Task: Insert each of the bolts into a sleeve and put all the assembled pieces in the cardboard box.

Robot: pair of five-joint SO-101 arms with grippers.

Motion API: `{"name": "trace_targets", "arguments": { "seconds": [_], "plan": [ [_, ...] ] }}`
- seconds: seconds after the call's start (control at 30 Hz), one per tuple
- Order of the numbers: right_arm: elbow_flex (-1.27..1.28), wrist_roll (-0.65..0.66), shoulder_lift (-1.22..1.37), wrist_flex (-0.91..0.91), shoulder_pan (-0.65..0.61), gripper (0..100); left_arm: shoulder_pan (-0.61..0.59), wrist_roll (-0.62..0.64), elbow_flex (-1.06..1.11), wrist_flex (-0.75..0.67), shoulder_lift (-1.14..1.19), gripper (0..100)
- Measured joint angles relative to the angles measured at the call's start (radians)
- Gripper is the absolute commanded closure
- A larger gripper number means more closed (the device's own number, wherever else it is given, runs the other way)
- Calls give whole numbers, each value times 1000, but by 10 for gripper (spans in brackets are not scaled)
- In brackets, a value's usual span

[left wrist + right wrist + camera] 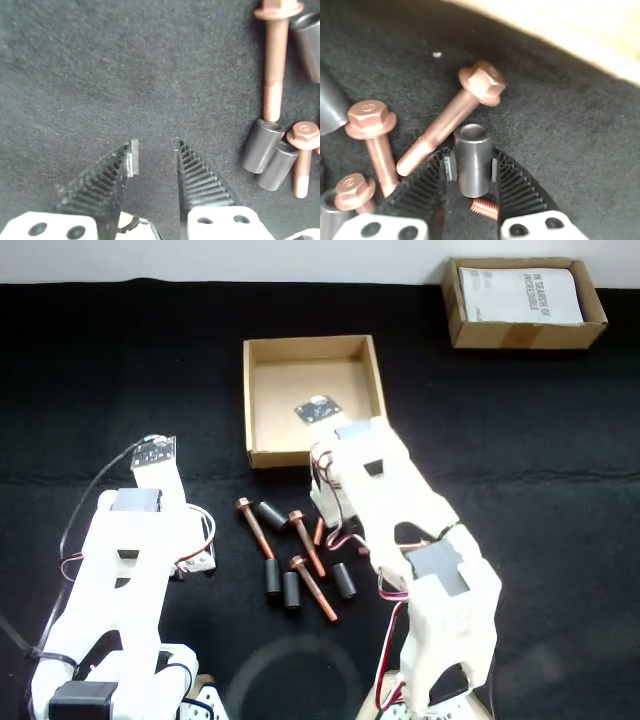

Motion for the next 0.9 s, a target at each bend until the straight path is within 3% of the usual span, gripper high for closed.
{"name": "trace_targets", "arguments": {
  "seconds": [0.23,0.37,0.47,0.73,0.9],
  "plan": [
    [-282,2,2,270,104,991,5,5,-92,3,0,870],
    [-512,2,2,456,192,991,74,44,-242,104,11,841],
    [-612,2,-17,499,258,991,158,83,-377,187,63,788],
    [-471,28,-361,512,364,991,311,118,-844,427,470,816],
    [-242,28,-612,512,413,991,416,143,-1077,473,706,832]
  ]
}}
